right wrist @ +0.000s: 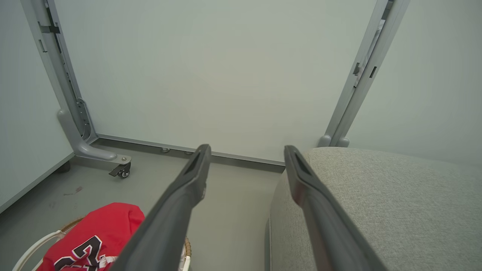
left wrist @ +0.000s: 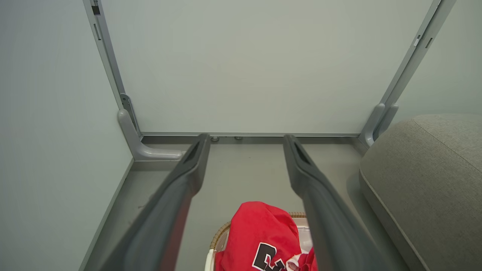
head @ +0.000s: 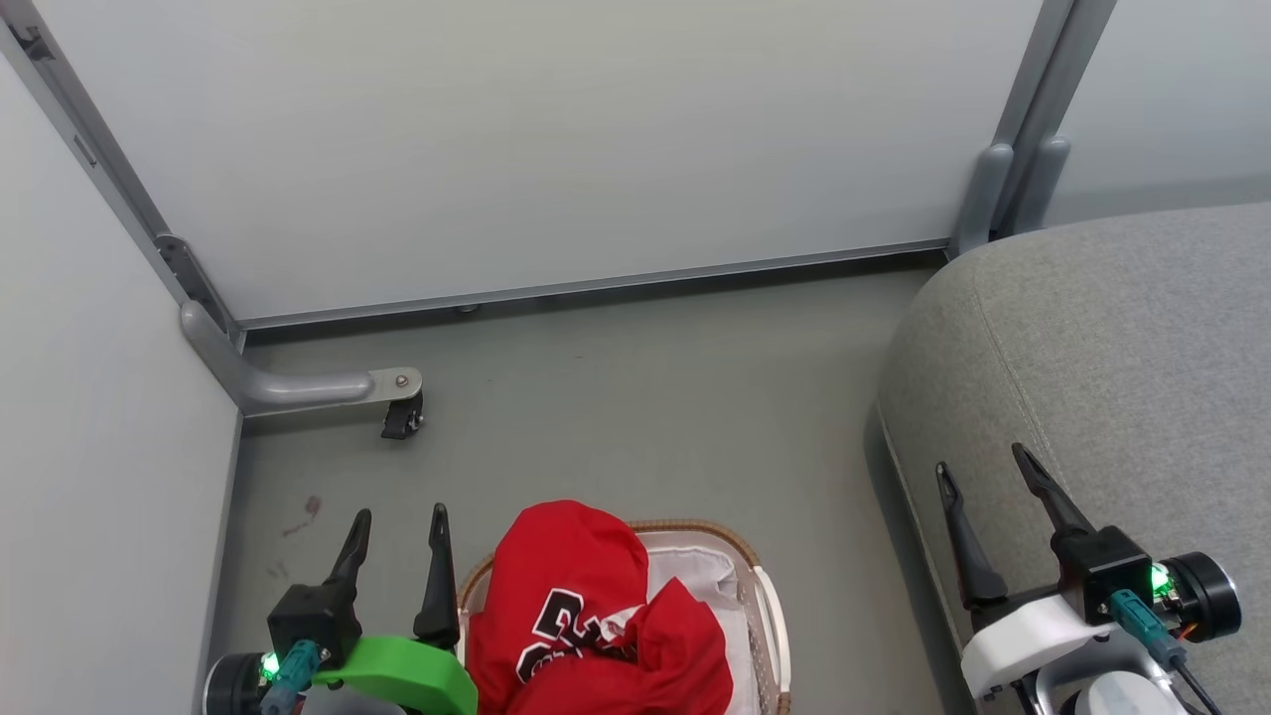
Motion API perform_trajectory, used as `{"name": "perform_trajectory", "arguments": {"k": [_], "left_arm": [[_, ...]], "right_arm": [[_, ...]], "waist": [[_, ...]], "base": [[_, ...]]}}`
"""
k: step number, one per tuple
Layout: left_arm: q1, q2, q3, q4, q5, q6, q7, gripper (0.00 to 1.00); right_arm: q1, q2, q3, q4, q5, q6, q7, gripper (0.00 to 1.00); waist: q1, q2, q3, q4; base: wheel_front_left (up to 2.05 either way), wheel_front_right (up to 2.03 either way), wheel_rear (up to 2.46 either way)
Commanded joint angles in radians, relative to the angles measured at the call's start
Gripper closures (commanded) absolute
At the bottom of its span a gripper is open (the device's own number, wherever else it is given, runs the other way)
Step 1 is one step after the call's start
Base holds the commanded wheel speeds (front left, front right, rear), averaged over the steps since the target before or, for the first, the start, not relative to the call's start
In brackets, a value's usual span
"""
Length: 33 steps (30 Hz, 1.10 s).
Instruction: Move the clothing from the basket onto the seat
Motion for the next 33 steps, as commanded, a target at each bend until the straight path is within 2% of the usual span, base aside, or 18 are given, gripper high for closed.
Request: {"name": "perform_trajectory", "arguments": {"k": [1, 22, 28, 33], "left_arm": [[0.016, 0.007, 0.001, 0.003, 0.005, 0.003, -0.002, 0.0], [-0.004, 0.006, 0.003, 0.016, 0.016, -0.01, -0.002, 0.0], [-0.067, 0.006, -0.03, 0.043, 0.059, -0.033, -0.002, 0.0], [-0.173, 0.006, -0.101, 0.138, 0.092, -0.057, -0.002, 0.0]], "right_arm": [[0.011, -0.006, -0.002, -0.005, -0.006, 0.0, -0.005, 0.0], [-0.003, -0.006, -0.009, -0.011, 0.006, 0.0, -0.005, 0.0], [-0.037, -0.006, -0.017, -0.031, 0.017, 0.0, -0.005, 0.0], [-0.091, -0.006, -0.018, -0.051, 0.02, 0.0, -0.005, 0.0]], "waist": [[0.0, 0.0, 0.0, 0.0], [0.0, 0.0, 0.017, -0.007], [0.0, 0.0, 0.088, -0.026], [0.0, 0.0, 0.197, -0.068]], "base": [[0.0, 0.0, 0.0], [0.0, 0.0, 0.0], [0.0, 0.0, 0.0], [0.0, 0.0, 0.0]]}}
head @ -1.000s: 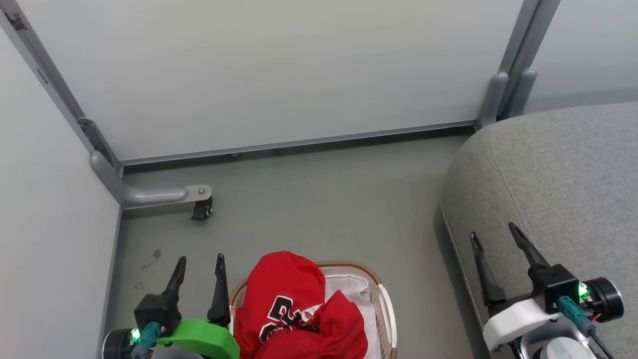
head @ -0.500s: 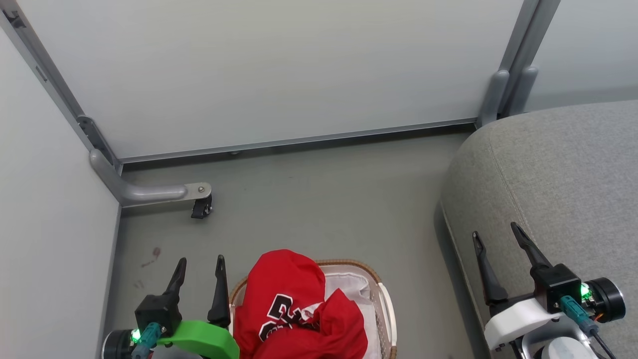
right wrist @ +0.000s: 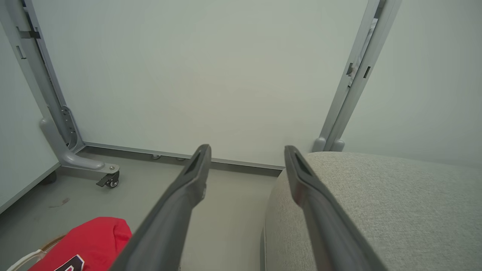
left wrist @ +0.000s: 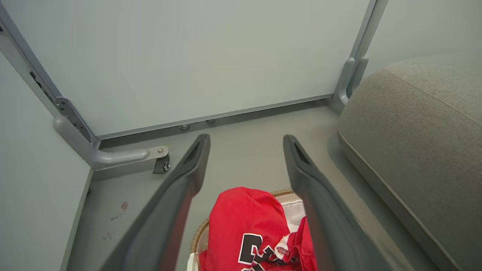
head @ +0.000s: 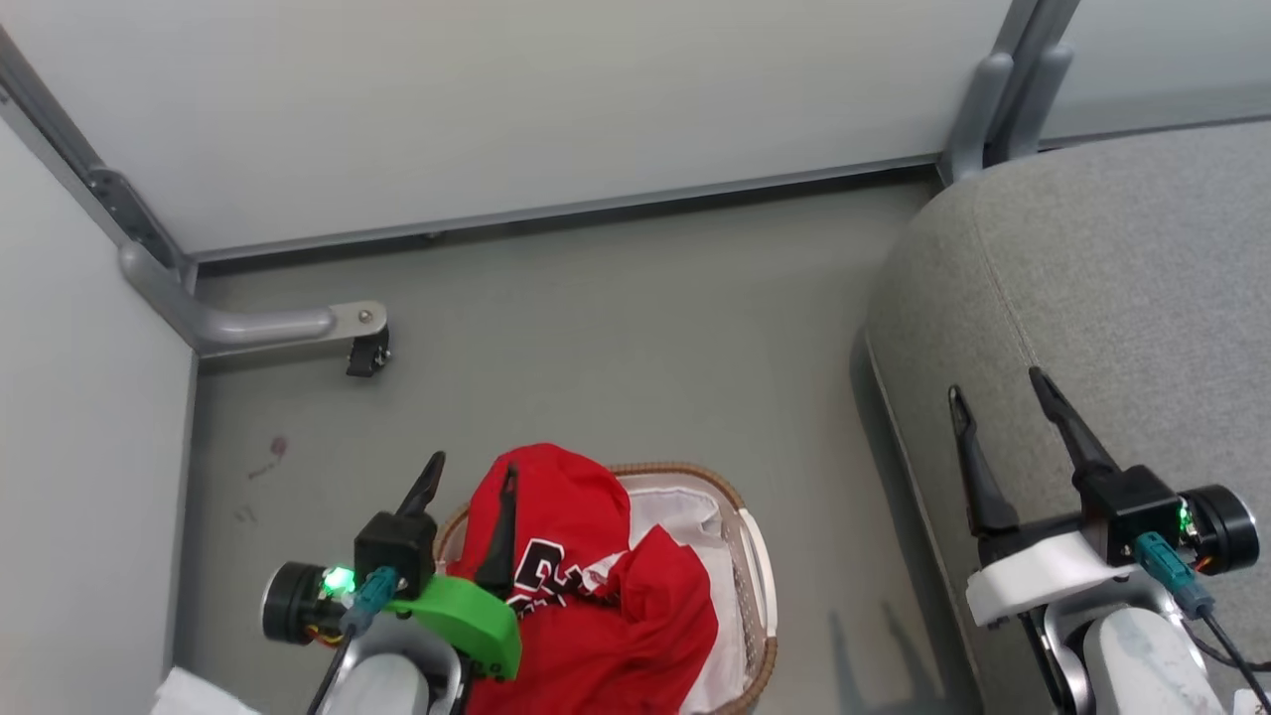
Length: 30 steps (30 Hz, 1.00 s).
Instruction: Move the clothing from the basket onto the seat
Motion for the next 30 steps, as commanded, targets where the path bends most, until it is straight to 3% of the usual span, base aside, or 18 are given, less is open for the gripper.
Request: {"name": "perform_trajectory", "arguments": {"k": [1, 14, 30], "left_arm": [[-0.048, 0.005, -0.017, 0.026, 0.01, -0.008, -0.001, 0.0], [-0.349, 0.007, -0.212, 0.369, 0.034, -0.044, -0.001, 0.0], [-0.526, 0.023, -0.382, 0.646, -0.051, -0.052, 0.004, 0.0]], "right_arm": [[-0.025, -0.005, -0.001, -0.008, 0.009, -0.001, -0.005, 0.0], [-0.165, -0.004, 0.019, -0.061, 0.078, -0.001, -0.004, 0.0], [-0.24, -0.003, 0.055, -0.083, 0.174, -0.001, -0.004, 0.0]], "waist": [[0.0, 0.0, 0.103, -0.048], [0.0, 0.0, 0.421, -0.209], [0.0, 0.0, 0.646, -0.306]], "base": [[0.0, 0.0, 0.0], [0.0, 0.0, 0.0], [0.0, 0.0, 0.0]]}}
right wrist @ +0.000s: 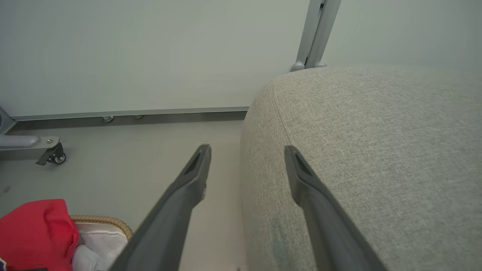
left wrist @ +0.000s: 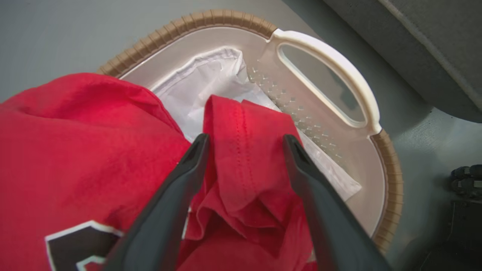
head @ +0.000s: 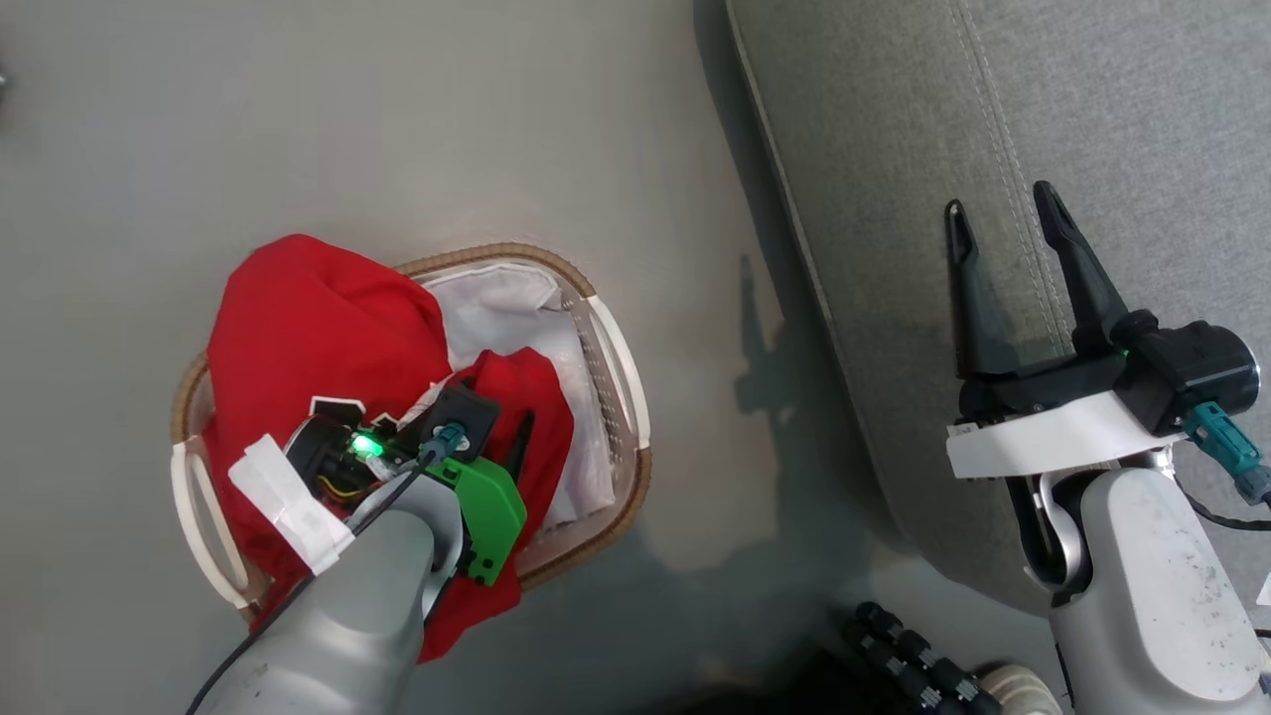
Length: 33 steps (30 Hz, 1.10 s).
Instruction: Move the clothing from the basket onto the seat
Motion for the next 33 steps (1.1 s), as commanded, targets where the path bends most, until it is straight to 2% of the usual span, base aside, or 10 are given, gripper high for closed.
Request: {"name": "perform_trajectory", "arguments": {"k": [1, 6, 7, 8, 9, 10, 11, 12, 25, 33], "left_arm": [[-0.031, 0.016, -0.01, 0.009, -0.014, -0.004, -0.002, 0.0], [-0.061, 0.016, -0.054, 0.046, -0.062, -0.004, 0.021, 0.0], [-0.063, 0.015, -0.063, 0.055, -0.074, -0.004, 0.031, 0.06], [-0.065, 0.014, -0.073, 0.06, -0.079, -0.004, 0.039, 0.22], [-0.07, 0.014, -0.082, 0.063, -0.086, -0.004, 0.045, 0.54], [-0.075, 0.013, -0.09, 0.065, -0.091, -0.004, 0.049, 0.62], [-0.078, 0.014, -0.1, 0.069, -0.098, -0.004, 0.049, 0.88], [-0.078, 0.016, -0.107, 0.072, -0.102, -0.004, 0.048, 1.0], [-0.041, 0.005, -0.144, 0.038, -0.192, -0.004, 0.0, 1.0], [0.002, 0.016, -0.126, -0.131, -0.21, -0.004, -0.007, 1.0]], "right_arm": [[-0.013, -0.001, 0.003, -0.005, 0.005, -0.001, -0.003, 0.0], [-0.026, -0.001, 0.007, -0.007, 0.014, -0.001, -0.003, 0.0], [-0.027, -0.001, 0.009, -0.005, 0.014, -0.001, -0.002, 0.0], [-0.028, -0.001, 0.01, -0.004, 0.016, -0.001, -0.002, 0.0], [-0.03, -0.002, 0.011, -0.003, 0.017, -0.001, -0.002, 0.0], [-0.032, -0.002, 0.011, -0.002, 0.017, -0.001, -0.003, 0.0], [-0.035, -0.002, 0.012, 0.0, 0.019, -0.001, -0.002, 0.0], [-0.037, -0.002, 0.013, 0.001, 0.019, -0.001, -0.002, 0.0], [-0.016, -0.002, -0.002, 0.036, -0.029, -0.001, -0.003, 0.0], [0.026, -0.003, -0.035, 0.073, -0.086, -0.001, -0.003, 0.0]], "waist": [[-0.0001, 0.0, 0.094, -0.067], [-0.0001, 0.0, 0.124, -0.071], [-0.0001, 0.0, 0.127, -0.072], [-0.0001, 0.0, 0.129, -0.072], [-0.0001, 0.0, 0.131, -0.071], [-0.0001, 0.0, 0.132, -0.07], [-0.0001, 0.0, 0.132, -0.068], [-0.0001, 0.0, 0.131, -0.066], [-0.0001, 0.0, 0.008, -0.003], [-0.0001, 0.0, -0.172, 0.058]], "base": [[0.0, 0.0, 0.0], [0.0, 0.0, 0.0], [0.0, 0.0, 0.0], [0.0, 0.0, 0.0], [0.0, 0.0, 0.0], [0.0, 0.0, 0.0], [0.0, 0.0, 0.0], [0.0, 0.0, 0.0], [0.0, 0.0, 0.0], [0.0, 0.0, 0.0]]}}
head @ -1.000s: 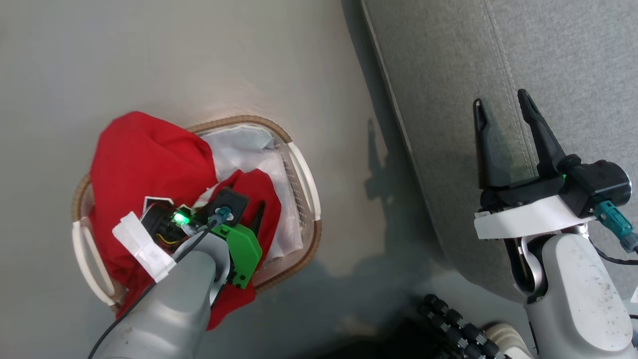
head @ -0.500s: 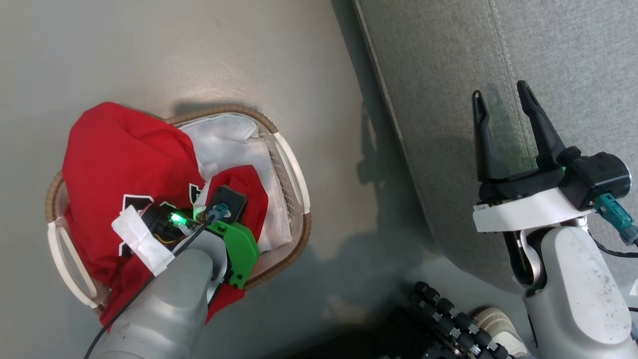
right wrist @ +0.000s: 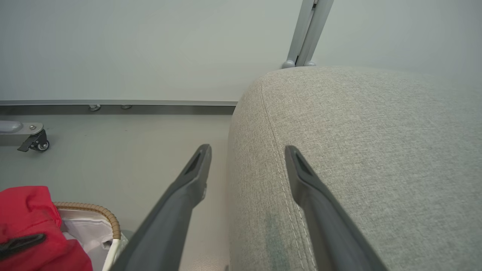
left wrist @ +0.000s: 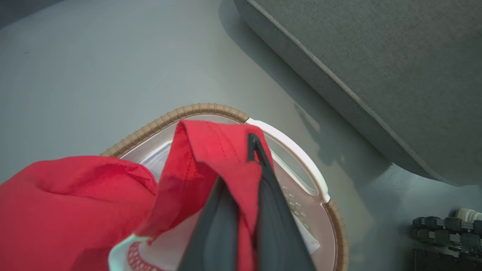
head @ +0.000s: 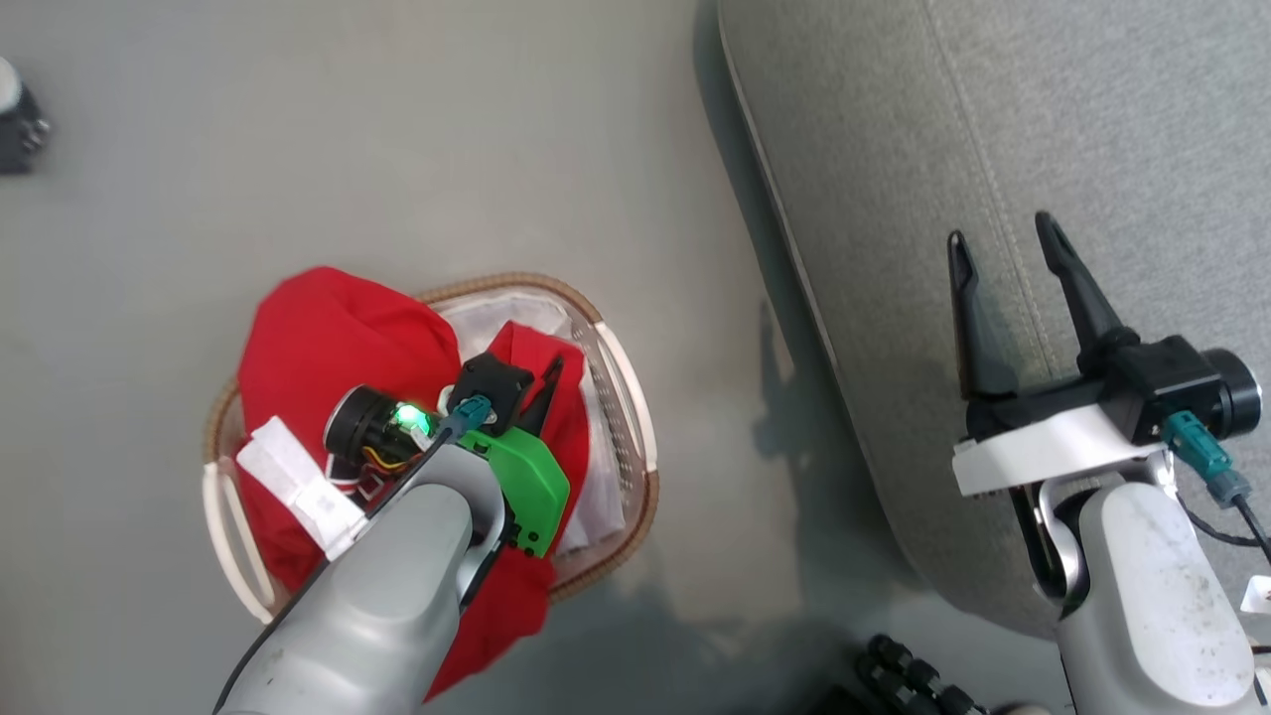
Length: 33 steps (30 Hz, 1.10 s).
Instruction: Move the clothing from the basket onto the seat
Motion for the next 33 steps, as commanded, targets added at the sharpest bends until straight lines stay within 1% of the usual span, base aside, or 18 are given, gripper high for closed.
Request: {"name": "perform_trajectory", "arguments": {"k": [1, 12, 15, 18, 24, 29, 33], "left_arm": [[0.031, 0.018, 0.012, -0.031, 0.005, -0.004, -0.002, 1.0], [0.106, 0.054, 0.101, -0.357, 0.05, -0.004, -0.002, 1.0], [0.112, 0.067, 0.106, -0.411, 0.035, -0.004, -0.002, 1.0], [0.077, 0.089, 0.093, -0.452, 0.038, -0.003, -0.002, 1.0], [-0.005, 0.125, 0.095, -0.481, 0.026, -0.003, -0.002, 1.0], [-0.077, 0.134, 0.111, -0.476, 0.036, -0.003, -0.002, 1.0], [-0.131, 0.134, 0.091, -0.468, 0.047, -0.003, -0.001, 1.0]], "right_arm": [[0.024, -0.004, -0.006, 0.008, -0.015, -0.001, -0.002, 0.0], [0.166, -0.005, -0.012, 0.051, -0.074, -0.001, -0.002, 0.0], [0.199, -0.005, -0.011, 0.056, -0.082, -0.001, -0.002, 0.0], [0.234, -0.004, -0.01, 0.063, -0.086, -0.001, -0.003, 0.0], [0.273, -0.004, -0.003, 0.065, -0.084, -0.001, -0.003, 0.0], [0.284, -0.004, 0.01, 0.063, -0.075, -0.001, -0.002, 0.0], [0.29, -0.004, 0.03, 0.063, -0.067, -0.001, -0.002, 0.0]], "waist": [[0.0, 0.0, -0.13, 0.058], [0.0, 0.0, -0.443, 0.125], [0.0, 0.0, -0.509, 0.136], [0.0, 0.0, -0.568, 0.144], [0.0, 0.0, -0.626, 0.147], [0.0, 0.0, -0.644, 0.148], [0.0, 0.0, -0.652, 0.159]], "base": [[0.0, 0.0, 0.0], [0.0, 0.0, 0.0], [0.0, 0.0, 0.0], [0.0, 0.0, 0.0], [0.0, 0.0, 0.0], [0.0, 0.0, 0.0], [0.0, 0.0, 0.0]]}}
